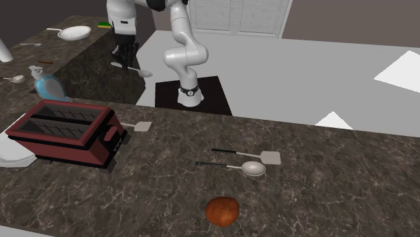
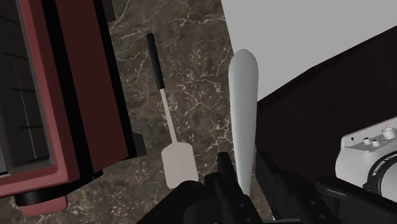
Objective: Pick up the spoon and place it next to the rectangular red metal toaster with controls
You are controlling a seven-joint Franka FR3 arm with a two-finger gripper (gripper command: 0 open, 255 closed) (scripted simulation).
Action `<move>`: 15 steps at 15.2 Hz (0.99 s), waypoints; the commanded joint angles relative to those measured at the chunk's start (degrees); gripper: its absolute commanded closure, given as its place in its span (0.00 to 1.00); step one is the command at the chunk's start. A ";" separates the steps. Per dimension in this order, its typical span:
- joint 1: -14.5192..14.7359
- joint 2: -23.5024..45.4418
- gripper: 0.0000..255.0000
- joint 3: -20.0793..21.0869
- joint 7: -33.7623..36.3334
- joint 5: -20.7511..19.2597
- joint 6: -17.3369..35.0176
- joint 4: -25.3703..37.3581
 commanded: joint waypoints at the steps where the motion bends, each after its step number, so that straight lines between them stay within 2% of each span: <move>1: -0.17 -0.50 1.00 -0.43 0.40 -0.44 1.12 -1.65; 15: -1.68 -2.85 1.00 -4.46 3.13 -4.50 9.56 -12.71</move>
